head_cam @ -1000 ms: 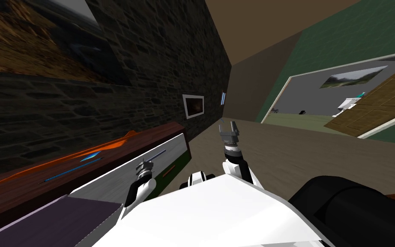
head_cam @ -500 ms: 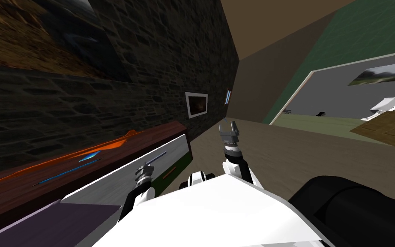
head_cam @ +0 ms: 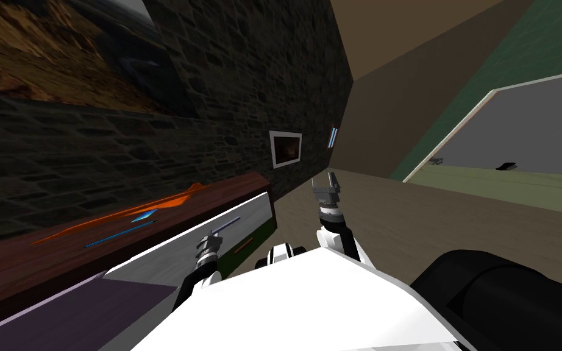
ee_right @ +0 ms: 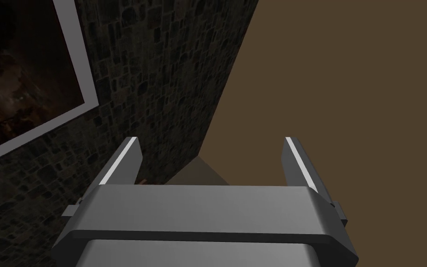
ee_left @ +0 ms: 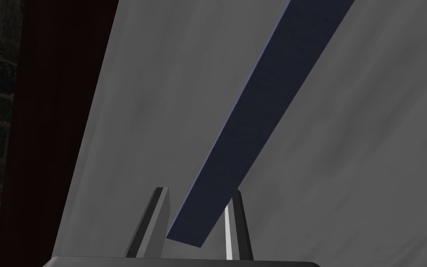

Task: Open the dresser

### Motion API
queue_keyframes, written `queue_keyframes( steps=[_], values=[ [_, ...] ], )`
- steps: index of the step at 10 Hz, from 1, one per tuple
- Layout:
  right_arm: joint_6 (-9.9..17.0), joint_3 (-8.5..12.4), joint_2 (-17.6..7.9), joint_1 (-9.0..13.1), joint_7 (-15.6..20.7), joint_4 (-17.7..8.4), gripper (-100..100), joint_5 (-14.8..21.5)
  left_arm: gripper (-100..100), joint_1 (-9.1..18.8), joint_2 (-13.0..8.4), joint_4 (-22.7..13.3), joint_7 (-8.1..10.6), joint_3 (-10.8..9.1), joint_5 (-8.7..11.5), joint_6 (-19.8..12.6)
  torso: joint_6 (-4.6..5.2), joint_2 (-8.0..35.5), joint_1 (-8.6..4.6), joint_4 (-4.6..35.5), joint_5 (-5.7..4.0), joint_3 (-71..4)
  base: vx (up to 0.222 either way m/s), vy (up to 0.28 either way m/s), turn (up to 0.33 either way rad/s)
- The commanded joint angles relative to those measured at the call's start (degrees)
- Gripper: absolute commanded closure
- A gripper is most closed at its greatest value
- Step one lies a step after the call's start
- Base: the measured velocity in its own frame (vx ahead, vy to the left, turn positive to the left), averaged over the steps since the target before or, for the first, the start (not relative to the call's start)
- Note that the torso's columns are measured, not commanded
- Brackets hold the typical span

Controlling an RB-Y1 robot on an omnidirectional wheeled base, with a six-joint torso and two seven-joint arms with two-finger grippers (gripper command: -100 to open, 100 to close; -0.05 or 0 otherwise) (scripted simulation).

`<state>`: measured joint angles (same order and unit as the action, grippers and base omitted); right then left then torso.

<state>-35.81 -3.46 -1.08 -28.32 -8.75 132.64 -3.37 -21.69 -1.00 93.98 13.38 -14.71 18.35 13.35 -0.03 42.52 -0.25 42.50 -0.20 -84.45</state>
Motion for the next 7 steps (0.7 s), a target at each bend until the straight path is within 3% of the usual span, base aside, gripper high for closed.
queue_keyframes(
  steps=[1, 2, 4, 5, 7],
  values=[
    [0.0, 0.0, 0.0, 0.0, 0.0, 0.0, 0, 0.0, 100, 3.5, -0.2, -3.0, 3.33, 3.56, -1.8, 1.3, 0.15, -0.1, -0.04, -0.1, 0.15, -0.1, 0.011, -0.03, 0.346],
    [0.0, 0.0, 0.0, 0.0, 0.0, 0.0, 0, 0.0, 100, 5.1, -1.6, -5.0, 5.45, 5.71, -4.6, 2.5, 0.22, -0.1, -0.01, -0.1, 0.11, -0.1, 0.017, -0.045, 0.421],
    [0.0, 0.0, 0.0, 0.0, 0.0, 0.0, 0, 0.0, 100, 7.8, -1.6, -7.3, 8.08, 8.32, -4.9, 2.5, 0.24, -0.2, -0.07, -0.1, 0.11, -0.1, 0.019, -0.036, 0.403],
    [0.0, 0.0, 0.0, 0.0, 0.0, 0.0, 0, 0.0, 100, 9.8, -3.0, -10.0, 9.83, 10.03, -7.6, 3.7, 0.38, -0.3, 0.02, -0.2, 0.23, -0.1, 0.018, -0.052, 0.432],
    [0.0, 0.0, 0.0, 0.0, 0.0, 0.0, 0, 0.0, 100, 13.4, -3.0, -11.6, 12.82, 12.73, -8.0, 3.7, 0.21, -0.3, -0.03, -0.2, 0.16, -0.2, 0.015, -0.039, 0.392]
  ],
)
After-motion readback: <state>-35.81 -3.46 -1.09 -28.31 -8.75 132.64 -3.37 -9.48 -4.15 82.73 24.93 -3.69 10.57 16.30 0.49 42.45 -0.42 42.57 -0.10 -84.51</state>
